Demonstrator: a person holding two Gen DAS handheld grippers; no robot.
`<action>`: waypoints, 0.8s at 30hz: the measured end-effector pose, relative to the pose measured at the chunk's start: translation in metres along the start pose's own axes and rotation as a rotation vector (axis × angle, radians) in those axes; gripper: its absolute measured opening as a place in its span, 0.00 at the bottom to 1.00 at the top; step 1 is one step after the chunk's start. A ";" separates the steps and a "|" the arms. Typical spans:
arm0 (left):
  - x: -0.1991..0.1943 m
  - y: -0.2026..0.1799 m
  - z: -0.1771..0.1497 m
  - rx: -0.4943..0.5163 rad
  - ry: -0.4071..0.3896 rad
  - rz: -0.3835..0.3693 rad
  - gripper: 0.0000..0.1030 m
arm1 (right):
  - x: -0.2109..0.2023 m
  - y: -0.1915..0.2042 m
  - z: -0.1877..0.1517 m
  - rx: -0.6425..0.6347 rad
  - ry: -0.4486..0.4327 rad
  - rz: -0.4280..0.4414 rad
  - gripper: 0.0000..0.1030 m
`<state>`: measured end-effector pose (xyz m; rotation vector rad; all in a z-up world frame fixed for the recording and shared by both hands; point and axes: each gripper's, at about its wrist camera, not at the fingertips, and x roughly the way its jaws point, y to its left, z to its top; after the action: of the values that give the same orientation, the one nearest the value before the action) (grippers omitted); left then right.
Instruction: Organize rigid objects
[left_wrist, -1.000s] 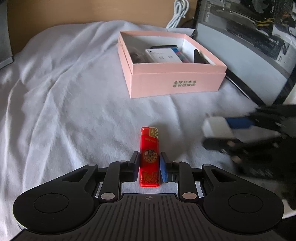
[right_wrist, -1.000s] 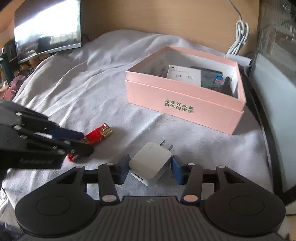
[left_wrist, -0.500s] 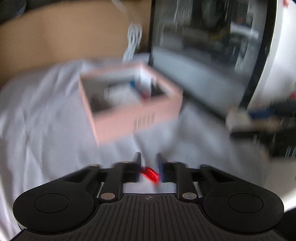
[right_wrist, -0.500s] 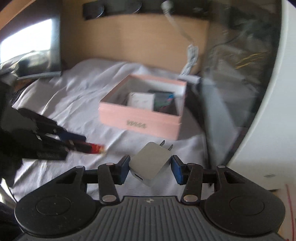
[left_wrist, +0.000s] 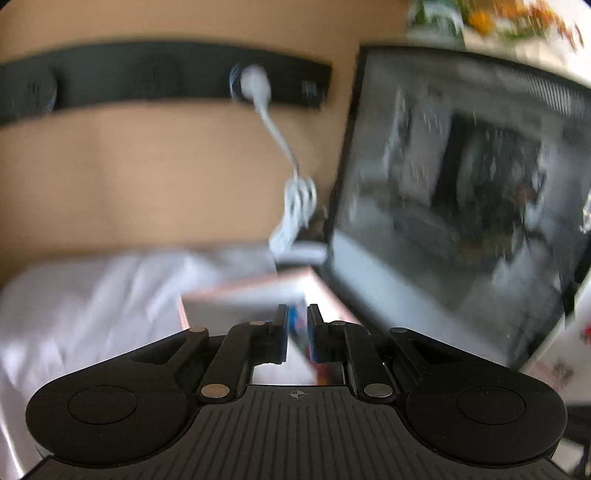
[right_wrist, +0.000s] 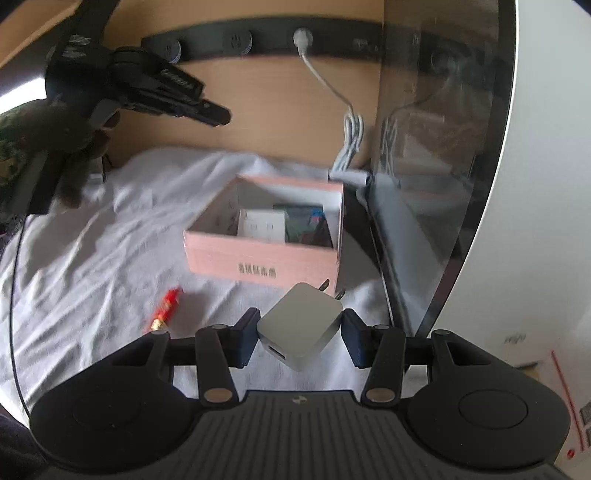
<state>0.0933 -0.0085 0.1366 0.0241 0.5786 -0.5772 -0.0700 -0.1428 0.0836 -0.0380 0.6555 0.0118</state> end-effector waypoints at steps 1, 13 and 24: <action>0.000 0.002 -0.013 0.006 0.032 -0.004 0.15 | 0.001 0.001 -0.004 -0.004 0.011 -0.001 0.46; 0.001 0.027 -0.129 -0.286 0.293 0.097 0.17 | 0.060 0.014 -0.030 -0.047 0.158 0.024 0.46; 0.034 -0.003 -0.135 -0.170 0.321 0.239 0.30 | 0.083 0.010 -0.039 -0.084 0.203 0.033 0.58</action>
<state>0.0465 -0.0041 0.0054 0.0252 0.9211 -0.2899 -0.0286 -0.1346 0.0018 -0.1110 0.8583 0.0678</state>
